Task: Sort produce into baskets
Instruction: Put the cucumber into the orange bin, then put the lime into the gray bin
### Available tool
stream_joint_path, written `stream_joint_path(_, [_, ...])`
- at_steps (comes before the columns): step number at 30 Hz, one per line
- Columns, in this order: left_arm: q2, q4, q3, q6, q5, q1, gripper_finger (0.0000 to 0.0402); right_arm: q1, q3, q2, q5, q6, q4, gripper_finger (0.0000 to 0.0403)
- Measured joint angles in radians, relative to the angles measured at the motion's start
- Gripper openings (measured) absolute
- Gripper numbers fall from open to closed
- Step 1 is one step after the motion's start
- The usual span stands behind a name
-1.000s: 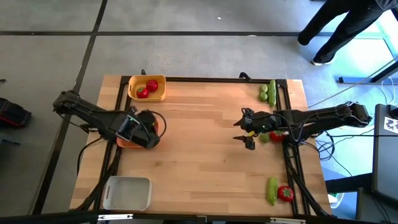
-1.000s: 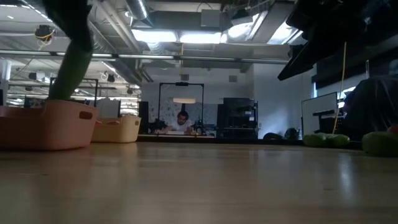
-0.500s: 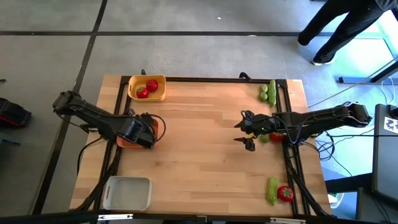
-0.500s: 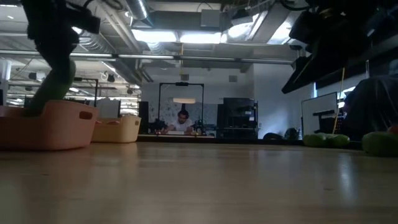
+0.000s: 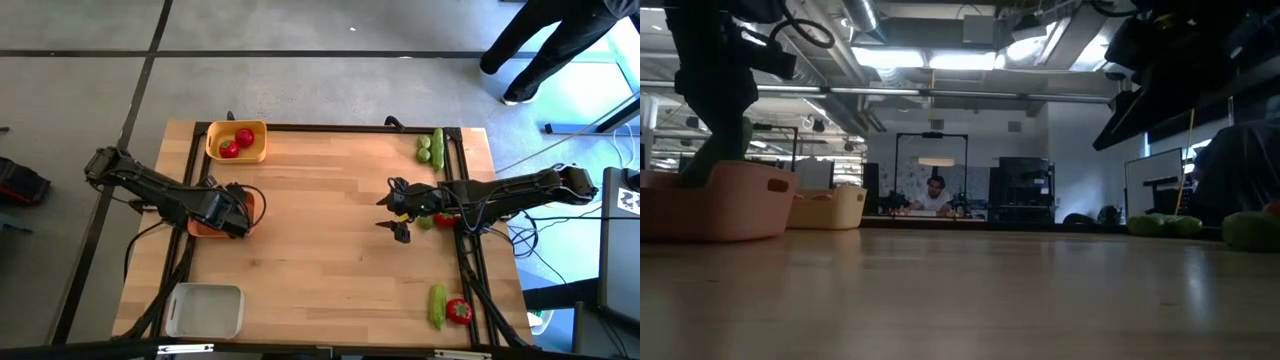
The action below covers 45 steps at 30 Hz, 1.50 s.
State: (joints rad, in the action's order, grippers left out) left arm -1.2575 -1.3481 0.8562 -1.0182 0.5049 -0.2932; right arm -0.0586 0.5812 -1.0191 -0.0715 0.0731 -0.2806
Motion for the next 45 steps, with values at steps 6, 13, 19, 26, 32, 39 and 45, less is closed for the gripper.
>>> stream_joint_path(6, [0.000,-0.001,0.000,-0.003,0.000,0.000,0.0217,0.000,0.000,0.000,0.000,0.000,0.000,0.0292])
stream_joint_path(13, [0.000,0.000,0.000,-0.031,-0.012,0.000,0.0269,0.000,0.000,0.000,0.000,0.000,0.000,0.0292])
stream_joint_path(19, [0.000,0.025,0.017,-0.019,-0.036,0.000,0.0274,0.000,0.000,0.000,0.000,0.000,0.001,0.0292])
stream_joint_path(26, [0.005,0.137,0.108,0.082,-0.034,0.000,0.0274,0.000,0.000,0.000,0.000,0.001,0.001,0.0292])
stream_joint_path(32, [0.006,0.484,0.135,0.272,-0.028,0.000,0.0274,0.000,0.000,0.000,0.000,0.017,0.001,0.0292])
stream_joint_path(39, [-0.002,0.917,0.073,0.442,-0.022,0.000,0.0274,0.000,0.000,0.000,0.000,0.059,-0.019,0.0292])
stream_joint_path(45, [-0.052,1.117,0.018,0.494,-0.022,0.000,0.0274,-0.024,0.008,0.000,0.028,0.080,-0.084,0.0292])
